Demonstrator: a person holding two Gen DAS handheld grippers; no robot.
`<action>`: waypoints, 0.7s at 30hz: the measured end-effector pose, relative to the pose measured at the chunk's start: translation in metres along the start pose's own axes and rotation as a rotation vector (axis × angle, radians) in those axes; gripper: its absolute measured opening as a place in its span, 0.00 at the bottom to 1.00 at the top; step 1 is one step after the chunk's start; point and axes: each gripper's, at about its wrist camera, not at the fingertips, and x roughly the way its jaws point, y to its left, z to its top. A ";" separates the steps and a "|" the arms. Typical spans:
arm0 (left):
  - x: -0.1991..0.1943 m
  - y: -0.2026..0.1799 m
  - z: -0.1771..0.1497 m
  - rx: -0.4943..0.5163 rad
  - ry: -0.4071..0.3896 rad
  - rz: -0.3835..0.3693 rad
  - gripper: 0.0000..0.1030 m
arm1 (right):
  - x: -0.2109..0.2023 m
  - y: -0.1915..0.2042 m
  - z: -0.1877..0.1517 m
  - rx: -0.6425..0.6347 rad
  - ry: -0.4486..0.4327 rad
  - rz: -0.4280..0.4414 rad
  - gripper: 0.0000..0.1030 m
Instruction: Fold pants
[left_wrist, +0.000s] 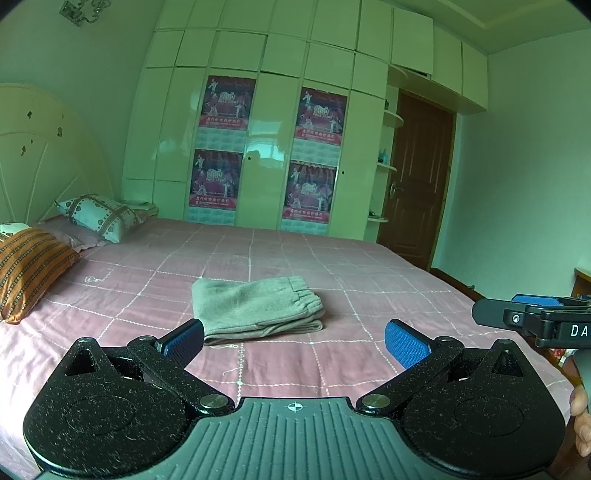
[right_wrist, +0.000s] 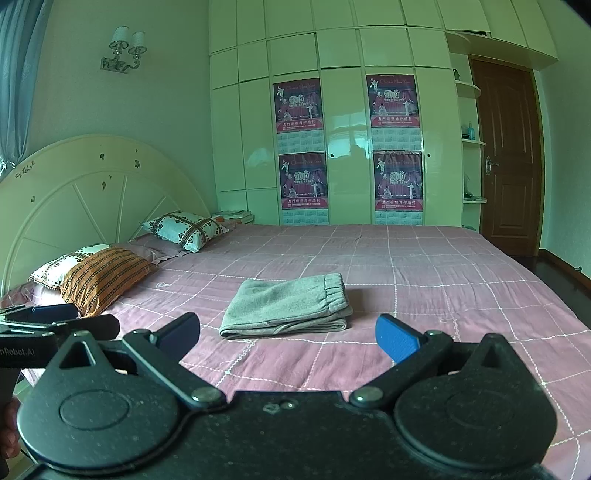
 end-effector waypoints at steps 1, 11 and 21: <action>0.000 0.000 0.000 0.000 -0.001 0.001 1.00 | 0.000 0.001 0.000 -0.002 -0.001 -0.001 0.93; -0.001 0.001 0.001 -0.006 -0.005 -0.001 1.00 | 0.000 0.001 0.000 -0.003 0.001 -0.001 0.93; -0.002 0.002 0.000 0.000 0.000 -0.004 1.00 | 0.000 -0.001 0.000 -0.006 0.001 0.001 0.93</action>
